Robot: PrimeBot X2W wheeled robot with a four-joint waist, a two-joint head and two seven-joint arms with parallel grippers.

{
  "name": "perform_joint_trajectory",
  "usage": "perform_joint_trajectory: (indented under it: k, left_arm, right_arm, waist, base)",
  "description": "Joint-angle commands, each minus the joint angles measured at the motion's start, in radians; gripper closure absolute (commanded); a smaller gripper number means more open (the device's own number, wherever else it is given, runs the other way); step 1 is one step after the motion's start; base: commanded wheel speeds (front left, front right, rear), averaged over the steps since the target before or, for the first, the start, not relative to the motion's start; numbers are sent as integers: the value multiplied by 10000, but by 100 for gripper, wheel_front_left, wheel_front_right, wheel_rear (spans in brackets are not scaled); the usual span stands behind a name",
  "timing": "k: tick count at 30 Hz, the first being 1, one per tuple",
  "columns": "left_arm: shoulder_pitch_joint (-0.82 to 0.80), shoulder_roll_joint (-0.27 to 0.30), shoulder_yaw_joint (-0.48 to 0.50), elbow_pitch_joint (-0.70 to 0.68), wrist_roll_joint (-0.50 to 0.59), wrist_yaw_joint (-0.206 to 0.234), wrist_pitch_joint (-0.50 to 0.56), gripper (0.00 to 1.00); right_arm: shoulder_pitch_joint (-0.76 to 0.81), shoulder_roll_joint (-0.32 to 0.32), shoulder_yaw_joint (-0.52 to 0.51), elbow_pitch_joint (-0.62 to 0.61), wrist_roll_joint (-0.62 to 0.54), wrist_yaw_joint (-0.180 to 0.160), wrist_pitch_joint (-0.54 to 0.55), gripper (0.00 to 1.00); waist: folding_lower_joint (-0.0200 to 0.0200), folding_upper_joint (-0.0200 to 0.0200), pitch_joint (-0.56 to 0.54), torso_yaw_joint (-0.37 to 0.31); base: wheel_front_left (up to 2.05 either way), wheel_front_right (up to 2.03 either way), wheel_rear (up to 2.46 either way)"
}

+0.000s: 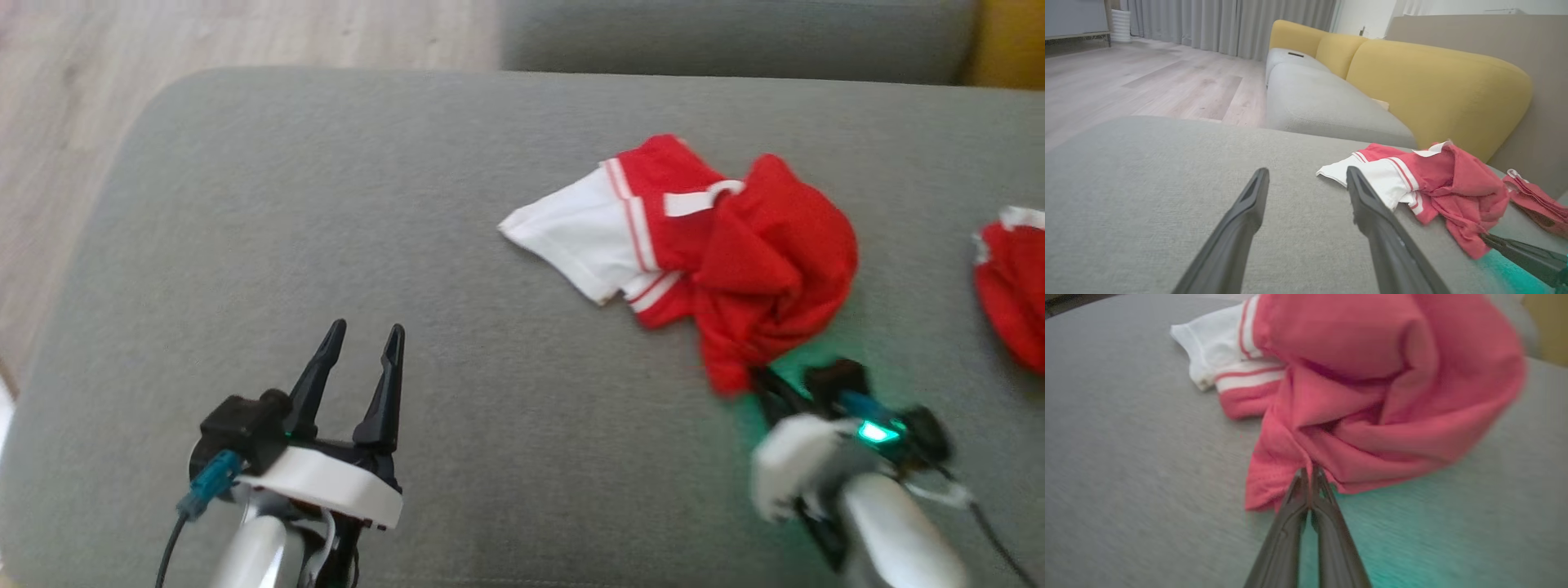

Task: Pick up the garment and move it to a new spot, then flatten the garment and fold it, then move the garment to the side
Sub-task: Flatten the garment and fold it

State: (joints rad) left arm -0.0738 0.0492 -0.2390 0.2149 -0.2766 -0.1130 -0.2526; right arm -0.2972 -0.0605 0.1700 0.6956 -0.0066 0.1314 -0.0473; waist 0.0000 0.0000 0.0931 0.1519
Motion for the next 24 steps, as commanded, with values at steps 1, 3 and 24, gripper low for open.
perform_joint_trajectory:
  k: [1,3,24]
  left_arm:
    - [-481,11,372,-397,-45,50,-91,0]
    - [-485,11,319,-432,-108,72,-91,0]
    - [-394,11,96,-580,-196,188,-91,0]
  right_arm:
    - [400,-466,-156,-577,-222,-7,18,100]
    - [813,-942,-539,-1045,-361,-7,262,100]
    - [2876,-239,-2480,-5920,-223,-7,813,0]
  waist:
    - [0,0,-172,-488]
    - [0,0,-217,-692]
    - [0,0,-550,-750]
  base:
    - [0,0,0]
    - [0,0,0]
    - [0,0,0]
